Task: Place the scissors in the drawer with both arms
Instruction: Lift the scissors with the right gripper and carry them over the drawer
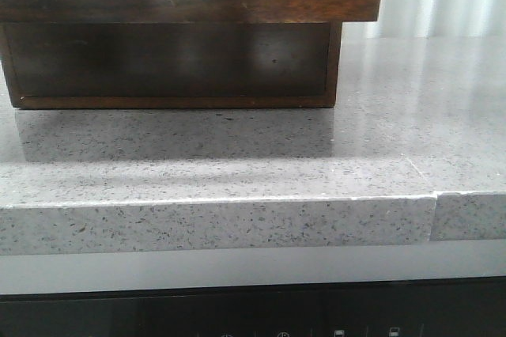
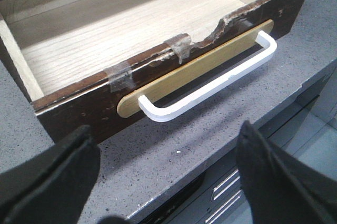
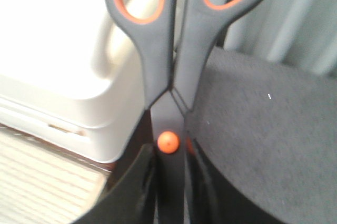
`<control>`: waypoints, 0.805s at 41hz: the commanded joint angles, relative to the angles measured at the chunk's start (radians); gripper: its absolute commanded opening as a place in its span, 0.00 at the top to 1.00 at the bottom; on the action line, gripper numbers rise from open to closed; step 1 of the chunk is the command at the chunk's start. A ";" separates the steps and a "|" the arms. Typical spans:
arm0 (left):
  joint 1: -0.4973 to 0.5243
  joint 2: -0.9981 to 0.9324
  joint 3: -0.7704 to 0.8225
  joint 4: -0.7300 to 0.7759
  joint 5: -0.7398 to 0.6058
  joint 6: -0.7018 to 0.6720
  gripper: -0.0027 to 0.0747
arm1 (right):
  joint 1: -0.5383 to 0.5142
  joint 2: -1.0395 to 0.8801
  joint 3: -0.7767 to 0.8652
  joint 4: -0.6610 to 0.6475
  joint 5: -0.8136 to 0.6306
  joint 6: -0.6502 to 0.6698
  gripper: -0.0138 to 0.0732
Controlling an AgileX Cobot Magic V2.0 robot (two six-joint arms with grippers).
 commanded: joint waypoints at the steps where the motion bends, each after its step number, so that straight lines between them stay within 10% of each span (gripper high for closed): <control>1: -0.007 0.007 -0.032 -0.003 -0.080 -0.010 0.29 | 0.064 -0.038 -0.034 0.018 -0.104 -0.074 0.85; 19: -0.007 0.007 -0.032 -0.003 -0.080 -0.010 0.29 | 0.371 0.029 -0.034 0.021 -0.102 -0.356 0.85; 33: -0.007 0.007 -0.032 -0.003 -0.080 -0.010 0.29 | 0.419 0.169 -0.034 0.021 0.043 -0.493 0.85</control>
